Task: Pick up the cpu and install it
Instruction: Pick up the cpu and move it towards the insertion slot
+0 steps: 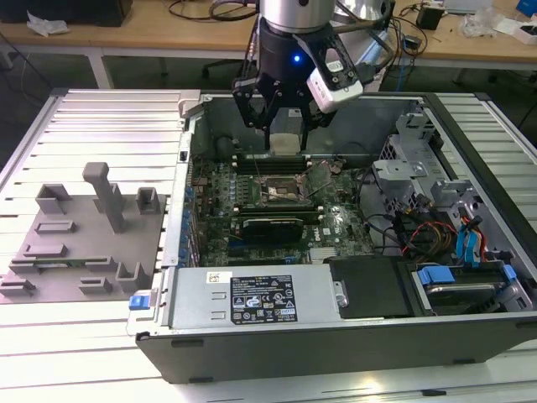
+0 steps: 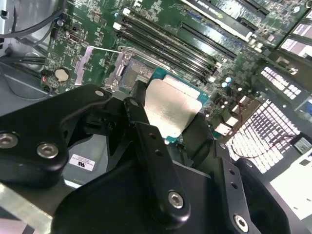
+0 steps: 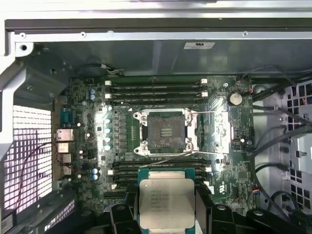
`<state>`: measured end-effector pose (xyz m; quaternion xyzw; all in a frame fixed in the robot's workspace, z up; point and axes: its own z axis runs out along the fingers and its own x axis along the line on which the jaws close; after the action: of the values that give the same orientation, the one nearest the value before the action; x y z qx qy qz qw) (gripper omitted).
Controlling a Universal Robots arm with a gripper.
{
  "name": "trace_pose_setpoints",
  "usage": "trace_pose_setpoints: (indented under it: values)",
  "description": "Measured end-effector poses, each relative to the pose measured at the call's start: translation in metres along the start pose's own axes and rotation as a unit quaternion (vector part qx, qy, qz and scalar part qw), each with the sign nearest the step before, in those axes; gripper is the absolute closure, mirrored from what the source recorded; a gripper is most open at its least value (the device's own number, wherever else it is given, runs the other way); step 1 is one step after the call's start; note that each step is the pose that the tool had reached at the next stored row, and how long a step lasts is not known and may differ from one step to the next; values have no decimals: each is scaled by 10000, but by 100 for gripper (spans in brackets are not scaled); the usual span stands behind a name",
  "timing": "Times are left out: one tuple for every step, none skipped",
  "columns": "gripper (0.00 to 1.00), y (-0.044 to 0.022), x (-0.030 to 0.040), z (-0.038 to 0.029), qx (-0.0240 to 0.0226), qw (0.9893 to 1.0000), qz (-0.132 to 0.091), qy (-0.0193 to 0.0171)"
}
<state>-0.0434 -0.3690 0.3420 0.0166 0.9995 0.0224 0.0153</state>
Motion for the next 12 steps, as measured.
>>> trace_pose_setpoints:
  values:
    - [45, 10, -5, 20, 0, 10000, 0, 0]
    - [45, 17, -8, 39, 0, 10000, 0, 1]
    - [45, 24, -12, 60, -1, 10000, 0, 0]
    - [45, 31, -15, 81, -1, 10000, 0, 1]
    - [45, 57, -18, 126, 0, 10000, 0, 1]
    - [45, 95, -16, 177, 0, 10000, 0, 1]
    - [45, 112, -15, 199, 1, 10000, 0, 2]
    - [45, 128, -15, 220, 0, 10000, 0, 1]
    - [45, 148, -15, 245, -1, 10000, 0, 1]
    - [45, 165, -14, 267, 0, 10000, 0, 2]
    - [45, 188, -13, 299, 0, 10000, 0, 2]
    - [45, 205, -14, 331, -1, 10000, 0, 1]
